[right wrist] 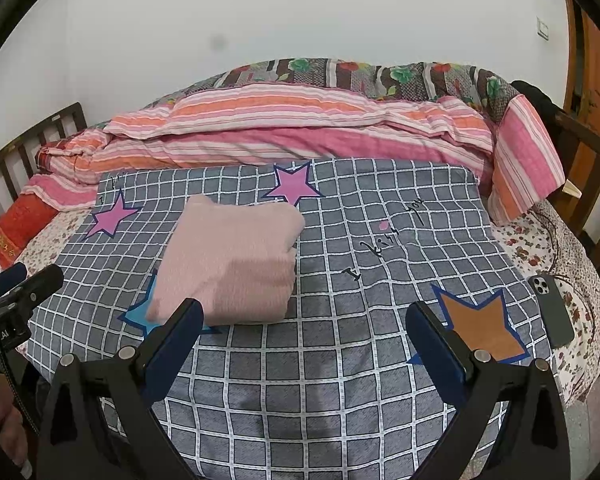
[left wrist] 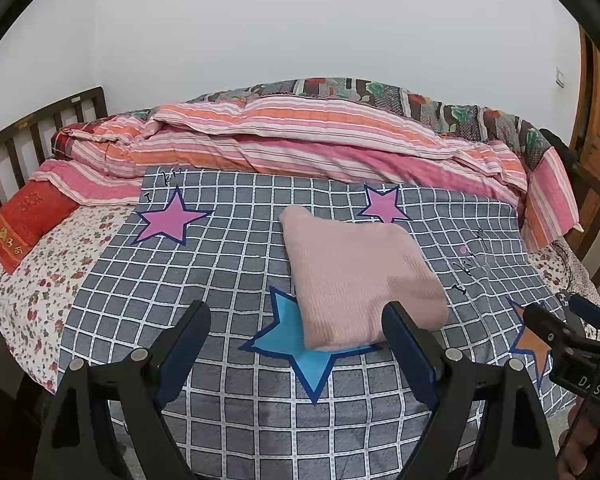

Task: Fold small clothes

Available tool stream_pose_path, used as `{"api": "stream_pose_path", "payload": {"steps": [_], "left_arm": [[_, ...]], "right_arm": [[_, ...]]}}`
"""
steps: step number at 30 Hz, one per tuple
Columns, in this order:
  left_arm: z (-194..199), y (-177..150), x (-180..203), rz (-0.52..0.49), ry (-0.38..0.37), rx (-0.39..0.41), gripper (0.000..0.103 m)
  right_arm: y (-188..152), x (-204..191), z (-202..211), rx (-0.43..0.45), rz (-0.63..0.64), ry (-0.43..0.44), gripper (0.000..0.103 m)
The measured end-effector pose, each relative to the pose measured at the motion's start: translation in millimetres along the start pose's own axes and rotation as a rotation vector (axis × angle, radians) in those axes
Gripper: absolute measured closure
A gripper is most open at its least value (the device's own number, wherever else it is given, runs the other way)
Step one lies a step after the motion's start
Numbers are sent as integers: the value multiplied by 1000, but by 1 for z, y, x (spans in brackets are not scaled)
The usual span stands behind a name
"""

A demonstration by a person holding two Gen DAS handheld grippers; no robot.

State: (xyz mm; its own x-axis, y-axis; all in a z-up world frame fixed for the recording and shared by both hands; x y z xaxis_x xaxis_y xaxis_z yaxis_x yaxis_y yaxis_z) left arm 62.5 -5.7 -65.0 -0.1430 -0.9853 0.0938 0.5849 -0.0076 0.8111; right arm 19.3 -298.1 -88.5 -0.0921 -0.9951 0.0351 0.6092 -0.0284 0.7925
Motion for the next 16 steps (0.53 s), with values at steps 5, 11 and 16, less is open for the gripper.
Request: {"api": "stream_pose_path", "payload": {"steps": [5, 11, 16], "left_arm": [[3, 1, 1, 0, 0, 3, 16], [4, 2, 4, -3, -2, 4, 16], [4, 3, 6, -10, 6, 17, 16]], "right_arm": [[0, 0, 1, 0, -1, 0, 3], [1, 0, 1, 2, -2, 0, 3], [0, 0, 2, 7, -3, 3, 3]]}}
Point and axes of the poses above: each gripper's, at about its wrist camera, not at the fingertips, and z roughly against the way its jaws point, x to its right, y to its top, the point moved 7 cm from there along -z, roughly the way its jaws point, and after that the axes turned 5 degrees about -y, right-handed, at the moved point
